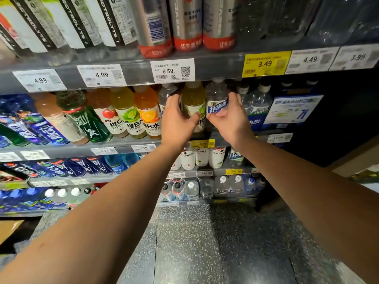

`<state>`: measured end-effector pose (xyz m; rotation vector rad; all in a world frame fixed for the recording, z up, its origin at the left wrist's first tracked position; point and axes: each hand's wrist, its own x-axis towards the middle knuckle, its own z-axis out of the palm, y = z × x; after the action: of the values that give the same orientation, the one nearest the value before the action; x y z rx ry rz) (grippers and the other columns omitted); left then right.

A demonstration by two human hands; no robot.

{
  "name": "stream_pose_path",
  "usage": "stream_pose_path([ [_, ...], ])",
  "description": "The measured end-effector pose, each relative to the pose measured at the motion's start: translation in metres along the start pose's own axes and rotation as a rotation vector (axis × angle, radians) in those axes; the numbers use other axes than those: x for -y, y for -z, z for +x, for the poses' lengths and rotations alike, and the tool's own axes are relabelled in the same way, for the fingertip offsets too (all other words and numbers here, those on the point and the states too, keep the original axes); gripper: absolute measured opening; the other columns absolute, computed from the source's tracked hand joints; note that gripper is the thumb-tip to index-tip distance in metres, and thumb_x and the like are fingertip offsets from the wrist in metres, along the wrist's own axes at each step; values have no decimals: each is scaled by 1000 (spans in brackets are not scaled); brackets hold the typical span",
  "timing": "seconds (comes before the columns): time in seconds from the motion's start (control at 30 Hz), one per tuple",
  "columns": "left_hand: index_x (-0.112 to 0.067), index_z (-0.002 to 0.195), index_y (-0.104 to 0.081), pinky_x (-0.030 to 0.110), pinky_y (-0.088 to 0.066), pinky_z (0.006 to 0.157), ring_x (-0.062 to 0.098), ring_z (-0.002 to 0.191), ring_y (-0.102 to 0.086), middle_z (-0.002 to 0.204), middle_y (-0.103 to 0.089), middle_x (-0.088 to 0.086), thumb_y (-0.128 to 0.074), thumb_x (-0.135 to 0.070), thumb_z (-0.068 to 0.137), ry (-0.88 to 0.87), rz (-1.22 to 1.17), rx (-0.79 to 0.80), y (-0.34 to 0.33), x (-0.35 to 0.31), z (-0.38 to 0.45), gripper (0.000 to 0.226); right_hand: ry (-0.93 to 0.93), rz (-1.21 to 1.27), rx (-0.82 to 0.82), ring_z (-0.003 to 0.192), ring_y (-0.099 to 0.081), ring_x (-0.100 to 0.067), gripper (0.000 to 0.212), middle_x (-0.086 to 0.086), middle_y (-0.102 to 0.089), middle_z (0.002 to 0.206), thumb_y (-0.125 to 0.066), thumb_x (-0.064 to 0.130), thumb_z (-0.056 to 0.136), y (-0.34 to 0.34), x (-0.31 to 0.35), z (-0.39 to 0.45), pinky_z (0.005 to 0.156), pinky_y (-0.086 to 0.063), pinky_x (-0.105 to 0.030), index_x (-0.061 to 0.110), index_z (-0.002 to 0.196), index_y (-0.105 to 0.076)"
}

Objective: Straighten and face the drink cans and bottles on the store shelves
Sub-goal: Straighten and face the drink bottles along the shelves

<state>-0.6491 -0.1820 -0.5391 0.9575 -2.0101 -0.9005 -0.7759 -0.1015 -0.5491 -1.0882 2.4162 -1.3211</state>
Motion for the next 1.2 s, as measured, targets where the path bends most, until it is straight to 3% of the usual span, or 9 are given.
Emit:
stream_pose_path([
  [0.17, -13, 108, -55, 39, -52, 86, 17, 89, -59, 110, -57, 4, -77, -22, 83, 44, 105, 159, -1, -2, 12, 34, -114, 1, 47, 91, -64, -32, 39, -16, -61, 104, -75, 32, 83, -1, 7, 18, 78, -56, -49, 13, 98, -44],
  [0.33, -4, 106, -54, 44, -48, 84, 31, 96, -55, 112, -47, 13, -67, -21, 89, 43, 267, -150, 13, 1, 11, 26, 118, 27, -215, 64, -55, -11, 36, -6, -54, 114, -71, 17, 87, -10, 14, -11, 67, -43, -21, 3, 118, -58],
  [0.47, -2, 112, -45, 45, -47, 84, 38, 106, -56, 118, -51, 18, -67, -19, 90, 83, 377, -116, 23, 4, 13, 36, 142, 66, -123, 71, -58, -13, 39, -2, -54, 108, -69, 18, 88, -19, 26, -12, 67, -41, -21, 7, 124, -58],
  [0.57, -2, 113, -43, 43, -45, 83, 39, 107, -58, 119, -55, 19, -69, -20, 89, 143, 371, -15, 27, 6, 17, 40, 118, 40, -10, 85, -58, -21, 26, -3, -49, 99, -72, 18, 85, -30, 38, -9, 69, -35, -23, 12, 102, -53],
  [0.73, -3, 116, -50, 43, -47, 86, 37, 107, -57, 119, -47, 16, -76, -26, 84, 152, 369, 38, 29, 10, 22, 47, 61, -16, 51, 83, -54, -19, 35, 0, -34, 108, -75, 21, 83, -37, 43, -7, 69, -37, -21, 13, 95, -43],
  [0.83, -6, 115, -53, 42, -50, 86, 36, 101, -59, 117, -46, 13, -83, -32, 77, 136, 376, 26, 35, 14, 22, 55, 39, -18, 47, 90, -60, -25, 36, -4, -37, 112, -77, 28, 81, -33, 43, -2, 85, -51, -37, 14, 97, -47],
  [0.93, -11, 114, -56, 44, -53, 78, 33, 92, -60, 114, -43, 9, -88, -40, 68, 48, 388, 22, 41, 20, 13, 63, 33, -68, 23, 97, -62, -29, 47, -7, -43, 117, -80, 34, 78, -29, 42, -3, 88, -51, -47, 12, 105, -48],
  [1.03, -14, 122, -55, 40, -53, 74, 29, 94, -59, 116, -43, 8, -90, -41, 63, -57, 385, -9, 47, 28, 2, 74, 57, -27, 20, 104, -59, -26, 58, -5, -56, 115, -83, 31, 75, -27, 37, -11, 88, -51, -44, 14, 115, -44],
  [1.2, -26, 134, -49, 43, -52, 91, 21, 114, -58, 126, -60, -2, -89, -33, 65, -56, 193, 12, 42, 38, -9, 80, 71, 13, 4, 111, -56, -23, 71, -5, -60, 120, -85, 27, 72, -31, 34, -21, 93, -48, -36, 16, 129, -43],
])
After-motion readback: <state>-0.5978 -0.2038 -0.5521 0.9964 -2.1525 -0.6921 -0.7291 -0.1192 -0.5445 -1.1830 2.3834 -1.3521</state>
